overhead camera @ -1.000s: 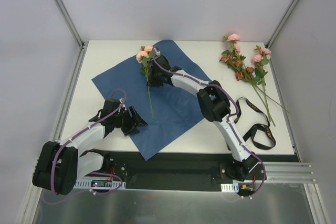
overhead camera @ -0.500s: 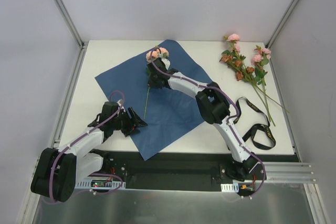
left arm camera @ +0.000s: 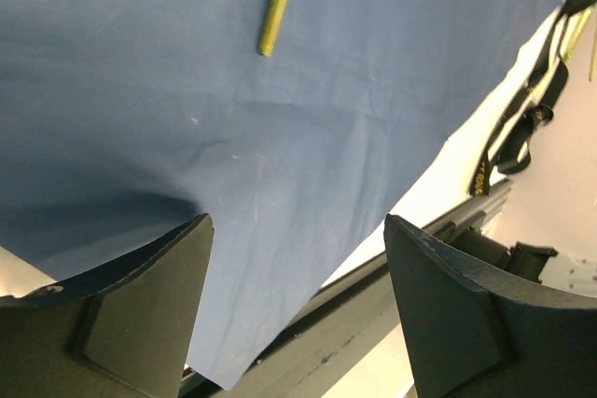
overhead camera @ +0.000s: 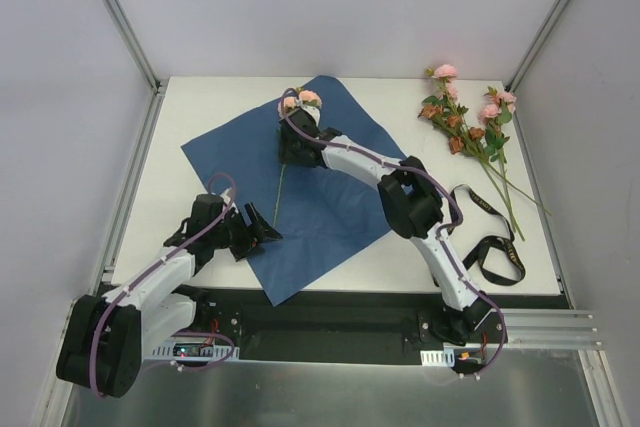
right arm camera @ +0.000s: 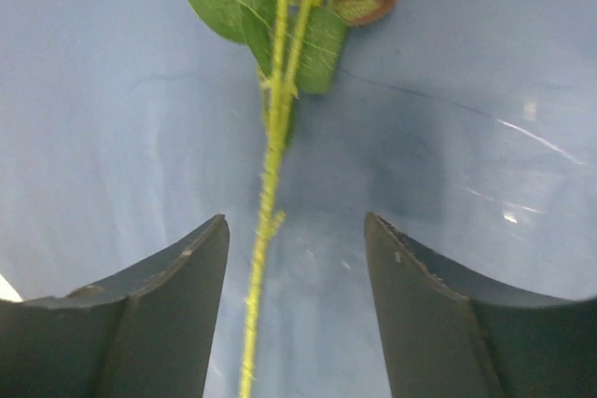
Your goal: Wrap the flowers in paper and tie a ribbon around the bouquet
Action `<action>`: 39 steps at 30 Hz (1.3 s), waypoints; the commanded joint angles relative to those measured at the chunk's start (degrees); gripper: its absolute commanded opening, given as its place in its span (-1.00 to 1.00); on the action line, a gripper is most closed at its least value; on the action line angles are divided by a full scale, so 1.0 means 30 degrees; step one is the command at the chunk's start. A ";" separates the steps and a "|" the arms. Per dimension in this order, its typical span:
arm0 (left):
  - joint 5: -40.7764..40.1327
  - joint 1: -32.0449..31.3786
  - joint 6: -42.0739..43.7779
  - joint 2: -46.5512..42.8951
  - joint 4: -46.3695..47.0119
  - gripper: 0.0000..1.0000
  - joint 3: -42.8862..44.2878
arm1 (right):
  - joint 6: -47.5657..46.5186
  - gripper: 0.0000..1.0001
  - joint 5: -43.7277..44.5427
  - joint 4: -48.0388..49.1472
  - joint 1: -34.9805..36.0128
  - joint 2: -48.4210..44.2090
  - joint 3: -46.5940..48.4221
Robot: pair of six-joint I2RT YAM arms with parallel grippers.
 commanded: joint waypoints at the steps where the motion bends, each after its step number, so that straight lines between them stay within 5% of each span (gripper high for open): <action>1: 0.1897 -0.0182 0.1653 -0.1150 -0.0376 0.53 0.1295 | -0.3940 0.32 0.1098 -0.1436 -0.0543 -0.4278 -0.1484; 6: 0.3889 -0.0298 0.2298 -0.0041 -0.0347 0.56 0.3925 | -1.1509 0.34 0.0366 -0.1584 -0.2854 -1.0016 -0.7121; 11: 0.5880 -0.1440 0.2709 0.2767 -0.0346 0.59 0.7415 | -1.4813 0.33 -0.1832 -0.2979 -1.0436 -1.5059 -1.1155; 14: 0.6583 -0.2669 0.2505 0.4524 -0.0346 0.60 0.9730 | -1.7564 0.27 -0.0366 -0.3662 -1.4334 -1.4922 -1.1509; 19: 0.8547 -0.4780 0.2357 0.6756 -0.0347 0.60 1.2604 | -1.9006 0.04 -0.2972 -0.3925 -1.9171 -1.2844 -1.0165; 27: 0.9253 -0.5045 0.2883 0.8780 -0.0434 0.61 1.2723 | -2.2223 0.05 -0.2622 -0.4689 -1.9735 -0.8945 -0.8607; 31: 0.9751 -0.5045 0.3646 0.9775 -0.1223 0.61 1.3425 | -2.3047 -0.20 -0.2187 -0.3724 -1.9940 -0.8241 -0.9047; 39: 1.0074 -0.5045 0.3735 1.1153 -0.1489 0.61 1.3660 | -2.4220 -0.24 -0.0981 -0.2082 -1.9911 -0.7217 -1.0045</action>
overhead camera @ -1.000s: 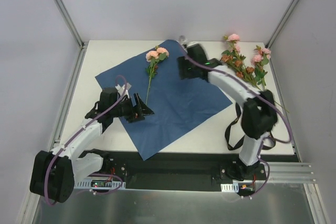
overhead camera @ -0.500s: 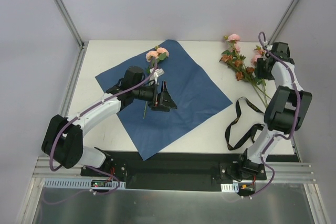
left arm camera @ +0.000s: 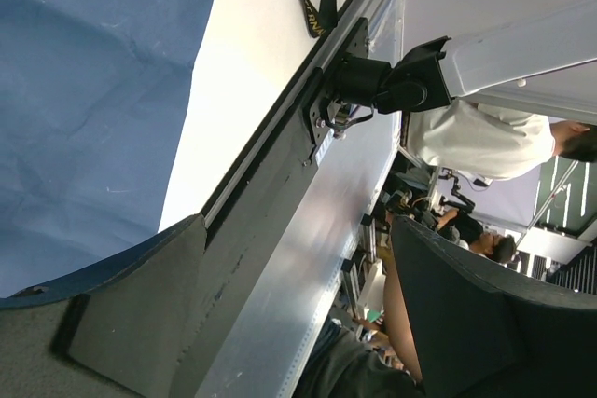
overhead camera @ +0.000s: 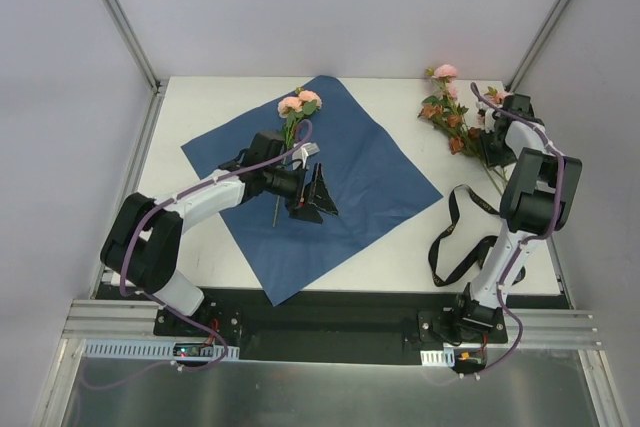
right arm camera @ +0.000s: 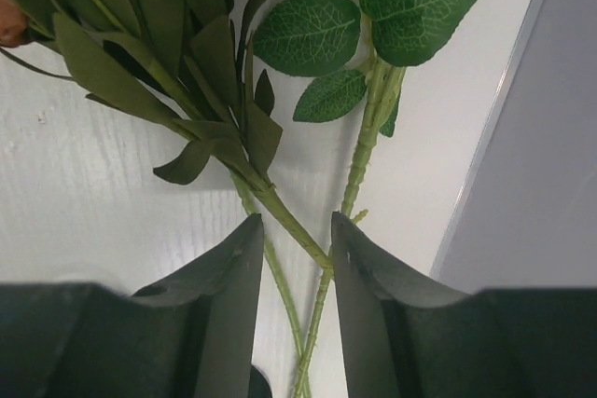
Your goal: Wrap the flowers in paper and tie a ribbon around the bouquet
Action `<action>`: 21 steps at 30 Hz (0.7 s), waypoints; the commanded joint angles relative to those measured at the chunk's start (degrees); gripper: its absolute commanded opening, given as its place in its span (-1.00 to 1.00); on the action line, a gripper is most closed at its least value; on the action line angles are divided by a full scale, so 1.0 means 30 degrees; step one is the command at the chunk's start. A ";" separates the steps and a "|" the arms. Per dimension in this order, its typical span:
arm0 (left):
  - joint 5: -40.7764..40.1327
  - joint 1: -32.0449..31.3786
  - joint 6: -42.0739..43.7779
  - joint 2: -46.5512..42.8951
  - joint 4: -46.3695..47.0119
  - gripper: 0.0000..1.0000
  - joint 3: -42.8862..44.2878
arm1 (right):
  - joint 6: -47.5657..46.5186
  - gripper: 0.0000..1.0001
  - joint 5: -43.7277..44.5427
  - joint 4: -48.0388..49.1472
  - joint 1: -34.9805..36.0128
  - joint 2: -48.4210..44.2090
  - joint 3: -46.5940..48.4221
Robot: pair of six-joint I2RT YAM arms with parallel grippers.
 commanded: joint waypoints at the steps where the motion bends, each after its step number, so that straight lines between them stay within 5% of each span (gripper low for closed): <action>1: 0.0777 -0.0004 0.0770 0.0371 -0.0170 0.60 0.0911 | -0.1271 -0.28 0.0570 0.0986 -0.0087 0.0573 -0.0150; 8: 0.0485 -0.0004 0.0652 0.0752 -0.0316 0.60 0.1292 | -0.1856 -0.39 -0.0073 0.1220 0.0088 0.1512 0.0495; 12: 0.0222 0.0025 0.0565 0.0754 -0.0492 0.59 0.1468 | -0.2121 -0.73 -0.0222 0.1425 0.0235 0.1163 0.0000; 17: -0.0479 -0.0004 0.0388 -0.0210 -0.0551 0.58 0.1410 | -0.2560 -0.99 0.0656 0.3006 0.0995 -0.1613 -0.1525; 21: -0.1067 -0.0004 0.0155 -0.1412 -0.0551 0.58 0.0680 | -0.2531 -0.99 0.1797 0.3096 0.1699 -0.3873 -0.1937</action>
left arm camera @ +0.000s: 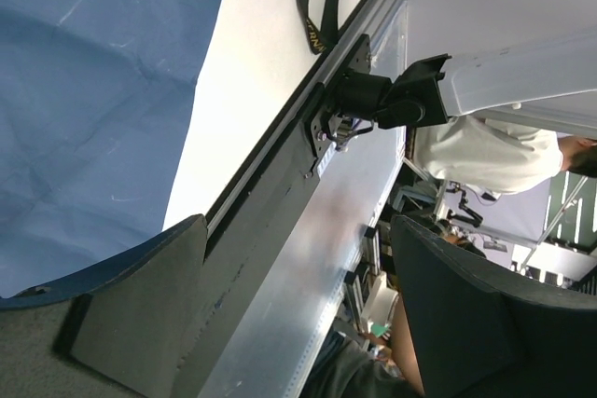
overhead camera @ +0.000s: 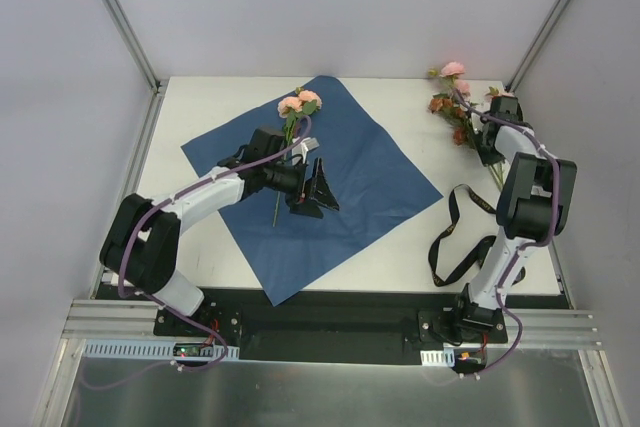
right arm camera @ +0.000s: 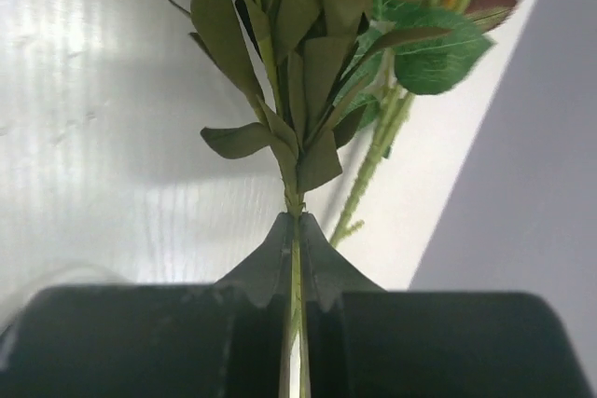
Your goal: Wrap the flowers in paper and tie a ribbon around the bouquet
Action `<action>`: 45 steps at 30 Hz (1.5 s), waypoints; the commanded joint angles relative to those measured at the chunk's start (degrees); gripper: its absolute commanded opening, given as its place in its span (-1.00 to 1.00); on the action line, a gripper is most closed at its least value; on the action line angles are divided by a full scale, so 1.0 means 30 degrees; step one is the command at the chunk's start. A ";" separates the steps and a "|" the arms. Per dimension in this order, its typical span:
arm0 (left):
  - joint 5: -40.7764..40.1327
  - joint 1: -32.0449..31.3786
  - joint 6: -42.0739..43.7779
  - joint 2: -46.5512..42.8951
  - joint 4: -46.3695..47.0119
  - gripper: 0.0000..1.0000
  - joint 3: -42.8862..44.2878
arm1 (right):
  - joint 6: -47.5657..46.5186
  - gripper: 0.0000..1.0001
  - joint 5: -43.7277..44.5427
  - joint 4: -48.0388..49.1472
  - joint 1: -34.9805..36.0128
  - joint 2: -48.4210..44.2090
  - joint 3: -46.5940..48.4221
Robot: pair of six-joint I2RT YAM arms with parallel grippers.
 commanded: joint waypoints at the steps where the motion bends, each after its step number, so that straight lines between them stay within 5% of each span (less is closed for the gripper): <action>1: -0.0732 0.0003 0.0089 -0.2454 -0.0019 0.58 -0.0305 | -0.0178 -0.99 0.1572 0.0728 0.0985 -0.3767 -0.0232; 7: -0.2519 0.0033 0.0001 -0.4886 -0.0048 0.58 -0.1917 | 0.2161 -0.99 0.2397 -0.0117 0.1689 -0.7370 -0.0818; 14: -0.3575 0.1640 0.0176 -0.7145 -0.0691 0.54 -0.3175 | 1.1497 -0.99 -0.2051 -0.1208 0.3709 -1.0857 -0.1724; 17: -0.3605 0.3865 -0.0028 -0.8638 -0.0956 0.53 -0.4315 | 1.7560 -0.99 -0.4339 0.0781 0.6107 -1.1417 -0.3276; 22: -0.4687 0.6796 0.0205 -1.1739 -0.2741 0.54 -0.5959 | 2.6435 -0.99 -0.1917 0.1254 1.1263 -0.9459 -0.2376; 25: -0.4953 0.7092 -0.0028 -1.3001 -0.3181 0.55 -0.7072 | 2.8494 -0.99 -0.0155 0.2075 1.4340 -0.7264 -0.0945; 33: -0.4690 0.7093 -0.0703 -1.4997 -0.3359 0.55 -0.9242 | 3.0059 -0.99 -0.0414 0.4818 1.8327 0.0290 0.3222; 45: -0.5538 0.7093 0.1025 -1.2456 -0.3009 0.55 -0.9565 | 2.6221 -0.99 -0.2053 0.6586 1.8478 0.3435 0.4953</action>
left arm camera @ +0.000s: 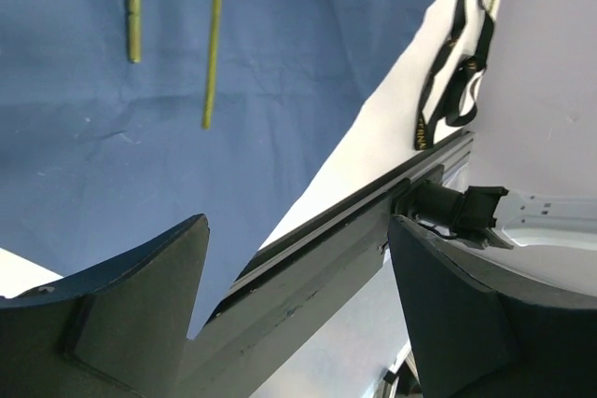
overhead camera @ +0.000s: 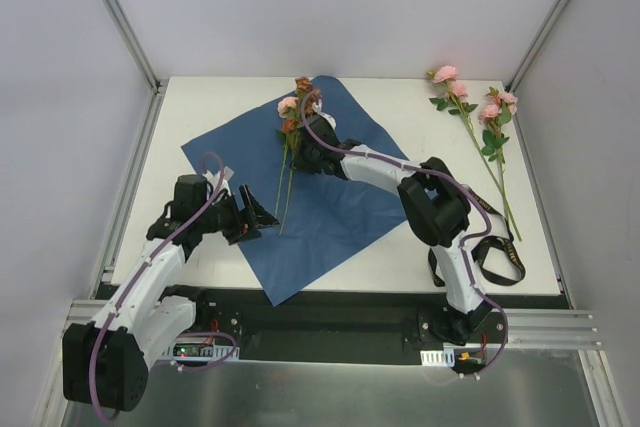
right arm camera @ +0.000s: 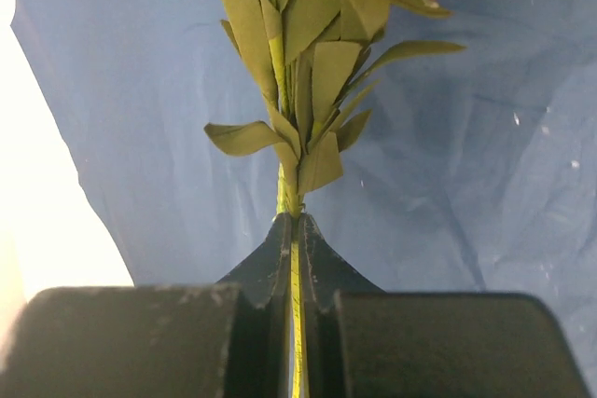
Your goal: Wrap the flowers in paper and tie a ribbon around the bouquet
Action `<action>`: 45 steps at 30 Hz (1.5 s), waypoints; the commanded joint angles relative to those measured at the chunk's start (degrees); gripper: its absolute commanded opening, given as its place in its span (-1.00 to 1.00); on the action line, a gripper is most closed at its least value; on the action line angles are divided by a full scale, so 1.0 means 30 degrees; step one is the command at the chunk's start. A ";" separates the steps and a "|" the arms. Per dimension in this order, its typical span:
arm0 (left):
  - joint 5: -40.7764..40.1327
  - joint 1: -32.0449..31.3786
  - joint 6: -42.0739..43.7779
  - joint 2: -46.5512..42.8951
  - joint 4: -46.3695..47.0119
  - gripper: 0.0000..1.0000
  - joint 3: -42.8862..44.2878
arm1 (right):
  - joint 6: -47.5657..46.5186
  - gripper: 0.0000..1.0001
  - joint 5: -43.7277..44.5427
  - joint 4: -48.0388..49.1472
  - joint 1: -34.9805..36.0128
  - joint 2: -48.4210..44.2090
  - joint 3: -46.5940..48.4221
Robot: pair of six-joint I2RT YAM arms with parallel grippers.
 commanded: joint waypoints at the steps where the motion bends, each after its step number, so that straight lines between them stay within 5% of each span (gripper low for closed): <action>1: -0.0570 0.0092 0.1200 0.1603 0.0518 0.55 -0.0305 | -0.1713 -0.99 -0.1057 0.1530 -0.0217 0.0354 0.1143; 9: -0.0307 0.0062 0.0352 0.3155 0.2569 0.33 -0.1535 | -0.2126 -0.99 -0.1117 0.1531 -0.0686 0.0851 0.1435; 24: 0.0220 0.0062 -0.0205 0.3363 0.3566 0.34 -0.2445 | -0.2038 -0.97 -0.1176 0.1355 -0.0950 0.2464 0.3105; 45: 0.0748 0.0062 -0.0352 0.2748 0.3508 0.37 -0.2327 | -0.3356 -0.32 -0.0589 0.0125 -0.1272 0.1293 0.2522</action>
